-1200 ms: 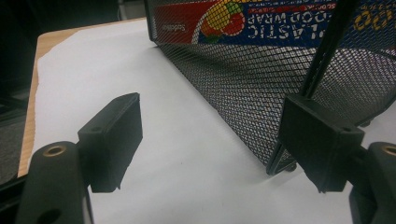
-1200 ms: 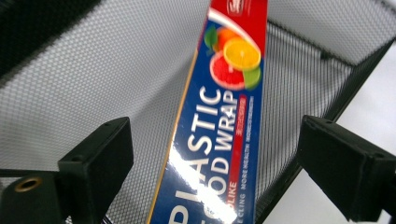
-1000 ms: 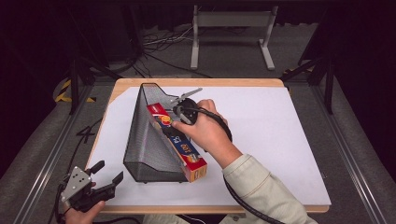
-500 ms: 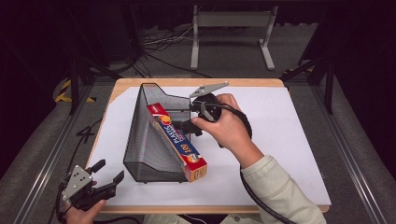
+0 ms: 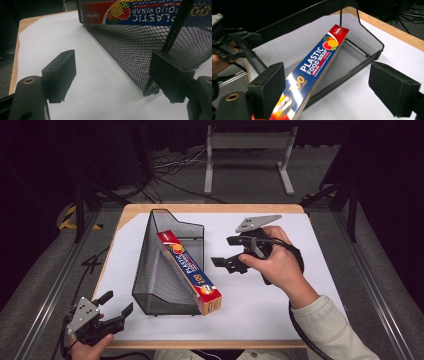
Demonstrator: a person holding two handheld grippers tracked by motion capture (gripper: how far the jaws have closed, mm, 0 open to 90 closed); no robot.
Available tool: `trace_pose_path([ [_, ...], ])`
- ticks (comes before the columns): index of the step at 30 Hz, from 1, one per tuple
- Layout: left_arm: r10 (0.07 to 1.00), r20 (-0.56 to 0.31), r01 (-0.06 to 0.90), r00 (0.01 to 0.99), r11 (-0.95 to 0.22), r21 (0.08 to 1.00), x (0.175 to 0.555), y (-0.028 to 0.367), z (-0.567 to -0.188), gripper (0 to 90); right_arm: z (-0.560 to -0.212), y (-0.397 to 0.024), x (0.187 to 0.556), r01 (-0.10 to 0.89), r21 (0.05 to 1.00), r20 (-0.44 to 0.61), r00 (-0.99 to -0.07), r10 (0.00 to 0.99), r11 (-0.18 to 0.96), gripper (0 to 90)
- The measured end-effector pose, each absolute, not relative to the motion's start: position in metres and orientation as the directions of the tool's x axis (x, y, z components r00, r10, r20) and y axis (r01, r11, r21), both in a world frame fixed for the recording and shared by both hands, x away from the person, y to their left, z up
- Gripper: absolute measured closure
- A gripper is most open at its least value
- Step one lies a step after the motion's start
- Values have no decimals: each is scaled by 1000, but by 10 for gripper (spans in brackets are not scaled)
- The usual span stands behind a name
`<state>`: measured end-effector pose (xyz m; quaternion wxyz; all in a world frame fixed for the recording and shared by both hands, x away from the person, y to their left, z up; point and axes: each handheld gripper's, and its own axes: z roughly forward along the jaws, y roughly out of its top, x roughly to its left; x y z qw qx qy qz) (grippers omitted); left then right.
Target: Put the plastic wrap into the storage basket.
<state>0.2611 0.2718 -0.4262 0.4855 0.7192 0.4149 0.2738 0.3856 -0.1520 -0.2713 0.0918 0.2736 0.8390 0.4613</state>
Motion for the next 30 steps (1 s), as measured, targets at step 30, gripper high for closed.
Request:
trace_pose_path([
  [30, 863, -4, 336, 506, -192, 922, 262, 270, -425, 227, -306, -309, 353, 336, 871, 34, -770, 637, 360, 163],
])
